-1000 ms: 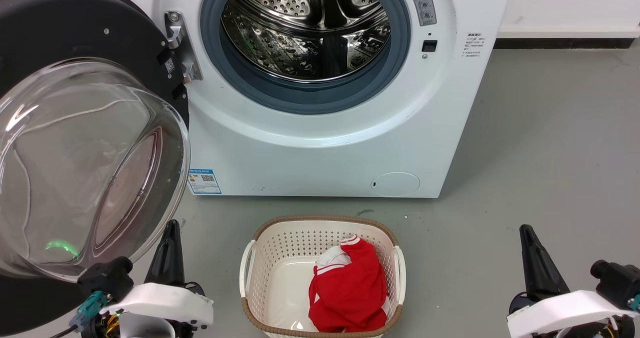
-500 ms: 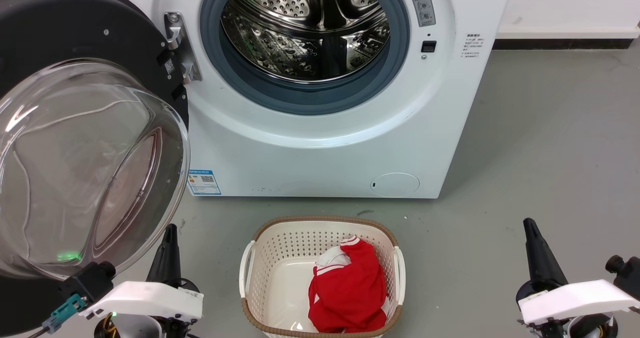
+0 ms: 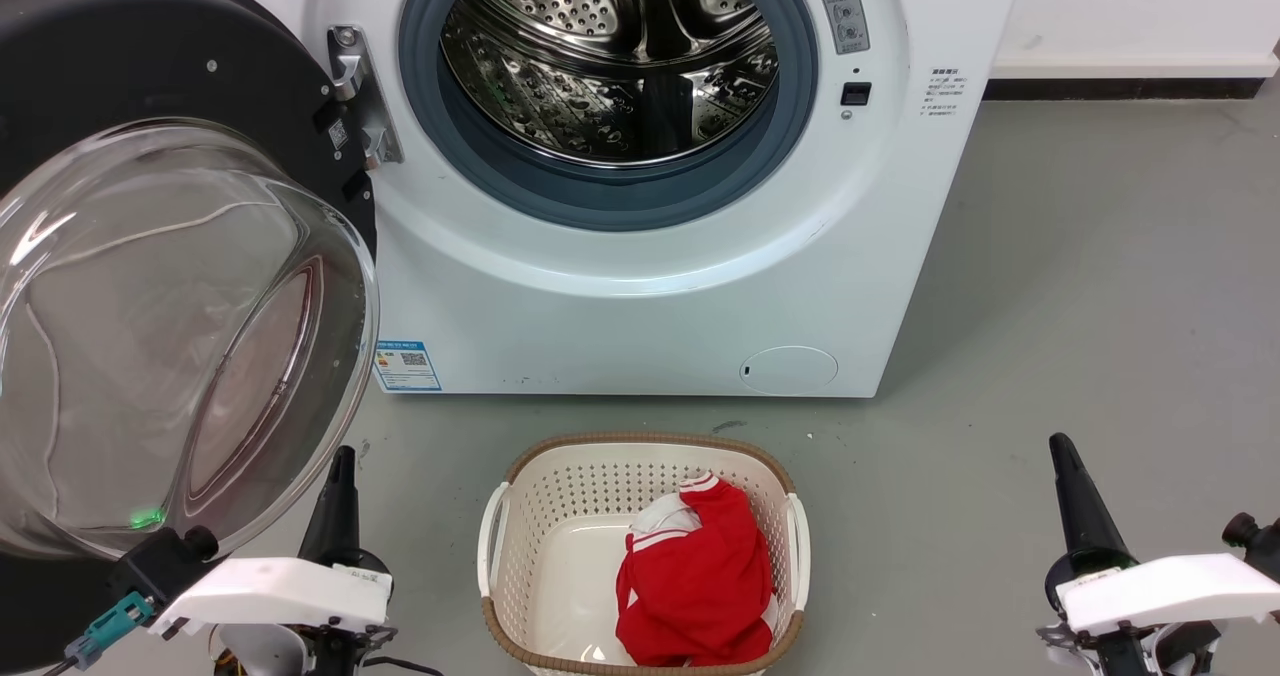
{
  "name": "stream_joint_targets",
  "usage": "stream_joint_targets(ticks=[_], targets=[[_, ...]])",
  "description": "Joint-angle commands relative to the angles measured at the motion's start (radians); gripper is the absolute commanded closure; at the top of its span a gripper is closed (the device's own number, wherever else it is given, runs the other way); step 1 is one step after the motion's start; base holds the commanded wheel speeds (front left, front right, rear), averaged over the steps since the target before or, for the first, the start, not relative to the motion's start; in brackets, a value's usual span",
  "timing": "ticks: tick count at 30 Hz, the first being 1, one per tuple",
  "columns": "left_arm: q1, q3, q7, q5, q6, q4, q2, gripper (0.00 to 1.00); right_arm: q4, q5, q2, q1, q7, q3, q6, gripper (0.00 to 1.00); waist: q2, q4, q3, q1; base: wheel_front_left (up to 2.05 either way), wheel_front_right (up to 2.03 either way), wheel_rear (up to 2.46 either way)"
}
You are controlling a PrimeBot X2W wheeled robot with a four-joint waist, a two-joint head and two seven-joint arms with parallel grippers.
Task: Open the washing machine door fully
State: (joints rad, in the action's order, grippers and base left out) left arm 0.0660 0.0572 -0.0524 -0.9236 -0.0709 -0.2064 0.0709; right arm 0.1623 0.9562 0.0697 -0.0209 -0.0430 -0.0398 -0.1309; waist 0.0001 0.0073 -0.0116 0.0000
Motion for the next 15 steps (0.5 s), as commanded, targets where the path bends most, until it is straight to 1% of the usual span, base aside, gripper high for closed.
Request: stream_joint_targets(ticks=[1,15], targets=[[0.025,0.005,0.007,-0.026,-0.009,0.006,0.0,1.0,-0.006,0.028,0.008,-0.024,0.004,-0.003,0.0,1.0,-0.0001,0.0,0.0,0.0,0.0,0.0,0.0],[0.033,0.019,0.047,-0.188,-0.021,-0.004,-0.005,1.0,0.015,0.189,0.008,-0.04,0.034,-0.011,0.0,1.0,-0.0001,-0.001,0.002,0.0,0.0,0.0,0.0]])
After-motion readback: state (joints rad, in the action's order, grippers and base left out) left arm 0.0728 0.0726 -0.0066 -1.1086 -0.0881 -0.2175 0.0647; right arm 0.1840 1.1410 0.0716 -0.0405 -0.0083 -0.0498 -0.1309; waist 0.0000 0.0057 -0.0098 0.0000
